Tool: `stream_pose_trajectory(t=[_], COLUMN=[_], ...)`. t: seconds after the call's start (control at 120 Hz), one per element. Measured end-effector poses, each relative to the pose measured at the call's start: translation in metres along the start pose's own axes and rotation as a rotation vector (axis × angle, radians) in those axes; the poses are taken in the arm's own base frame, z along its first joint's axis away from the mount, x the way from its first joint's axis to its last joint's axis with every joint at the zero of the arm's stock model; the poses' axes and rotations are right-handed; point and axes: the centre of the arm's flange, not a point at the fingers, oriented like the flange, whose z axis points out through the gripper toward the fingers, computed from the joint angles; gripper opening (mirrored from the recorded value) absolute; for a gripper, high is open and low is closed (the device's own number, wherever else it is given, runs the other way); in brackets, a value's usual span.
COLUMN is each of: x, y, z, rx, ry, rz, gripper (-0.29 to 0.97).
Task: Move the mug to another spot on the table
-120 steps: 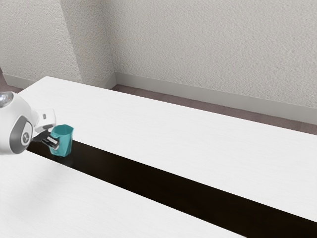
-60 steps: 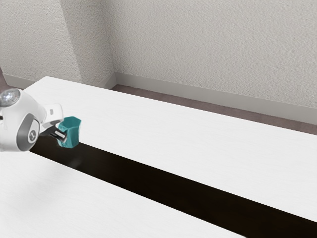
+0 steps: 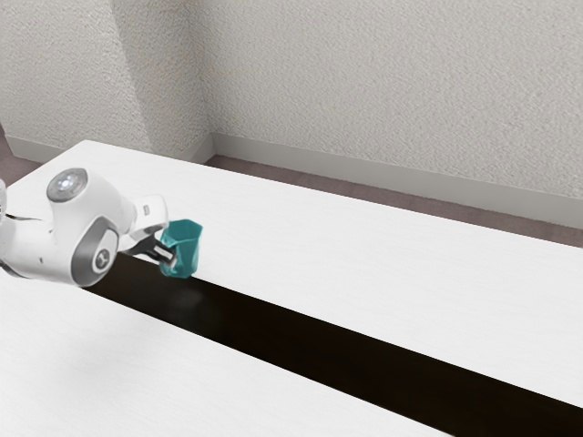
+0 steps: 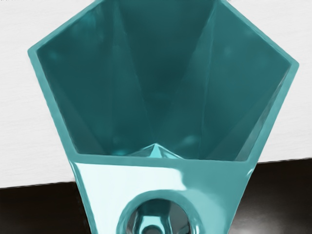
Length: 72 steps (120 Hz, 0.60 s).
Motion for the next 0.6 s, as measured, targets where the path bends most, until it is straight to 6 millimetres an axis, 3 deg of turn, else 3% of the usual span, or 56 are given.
stream_pose_trajectory(t=[0.267, 0.458, 0.6], x=[0.0, -0.014, -0.02], y=[0.029, 0.051, 0.056], z=[0.01, 0.013, 0.012], rx=[-0.034, -0.055, -0.058], ry=[-0.017, -0.058, -0.075], rz=[-0.074, -0.125, -0.168], gripper=[0.02, 0.0, -0.01])
